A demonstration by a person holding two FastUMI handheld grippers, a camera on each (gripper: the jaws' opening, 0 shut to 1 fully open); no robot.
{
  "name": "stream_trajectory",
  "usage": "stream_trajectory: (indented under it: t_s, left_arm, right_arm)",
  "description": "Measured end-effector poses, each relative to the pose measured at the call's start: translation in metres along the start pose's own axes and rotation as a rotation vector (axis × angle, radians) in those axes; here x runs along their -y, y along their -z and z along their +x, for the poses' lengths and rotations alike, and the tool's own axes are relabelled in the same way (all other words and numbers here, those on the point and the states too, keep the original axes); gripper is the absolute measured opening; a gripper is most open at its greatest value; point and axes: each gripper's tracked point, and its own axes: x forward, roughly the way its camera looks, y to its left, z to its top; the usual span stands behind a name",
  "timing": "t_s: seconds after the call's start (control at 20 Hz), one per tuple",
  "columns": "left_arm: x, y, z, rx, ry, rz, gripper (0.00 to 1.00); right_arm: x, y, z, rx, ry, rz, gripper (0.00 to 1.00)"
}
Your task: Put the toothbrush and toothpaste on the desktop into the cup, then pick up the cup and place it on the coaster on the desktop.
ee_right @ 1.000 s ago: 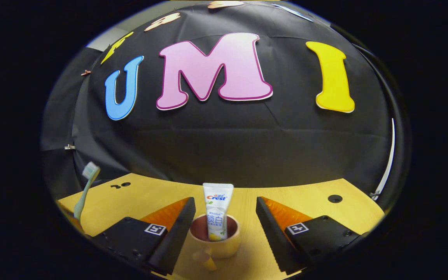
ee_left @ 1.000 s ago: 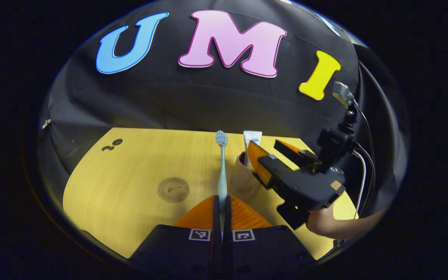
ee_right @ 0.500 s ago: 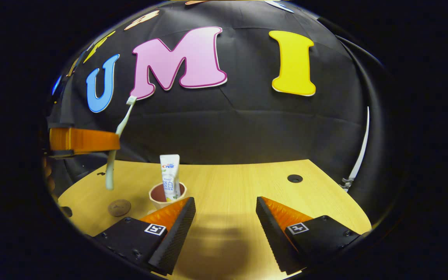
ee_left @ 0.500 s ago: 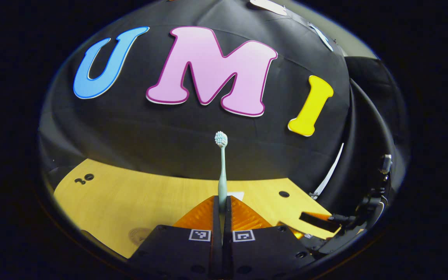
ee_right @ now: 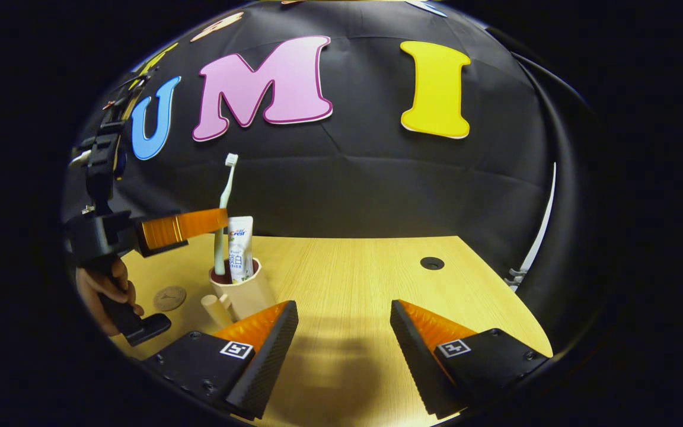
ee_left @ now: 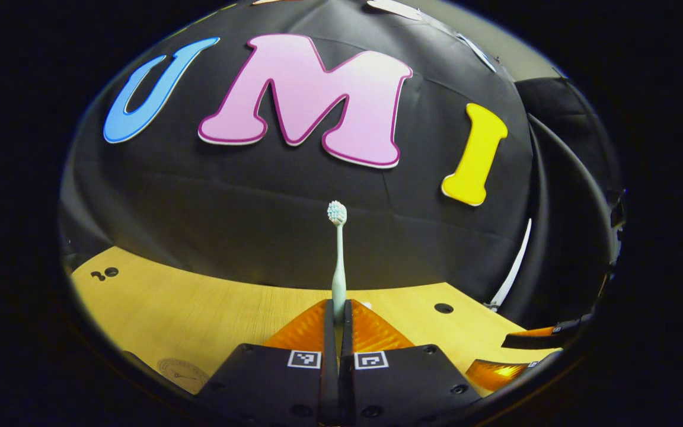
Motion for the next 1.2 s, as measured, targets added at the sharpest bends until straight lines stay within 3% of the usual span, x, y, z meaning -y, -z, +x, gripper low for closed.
stream_trajectory:
  t_s: [0.2, 0.3, 0.55, 0.9, 1.2]
  left_arm:
    - [-0.002, 0.018, 0.0, -0.028, -0.006, 0.036, 0.1]
    - [0.001, 0.022, -0.005, -0.039, 0.001, 0.075, 0.2]
    - [0.003, 0.021, -0.03, -0.055, 0.015, 0.14, 0.96]
    - [-0.039, 0.001, -0.12, -0.057, -0.076, 0.15, 0.97]
    - [-0.072, 0.024, -0.204, -0.131, -0.181, 0.043, 0.98]
  right_arm:
    - [-0.007, 0.004, 0.002, -0.007, -0.018, -0.004, 0.96]
    - [-0.01, 0.005, 0.002, -0.009, -0.023, -0.008, 0.96]
    - [-0.019, 0.0, 0.0, -0.007, -0.033, 0.013, 0.96]
    - [-0.056, -0.011, -0.004, -0.1, -0.117, 0.064, 0.96]
    - [-0.088, 0.0, 0.007, -0.269, -0.139, 0.114, 0.98]
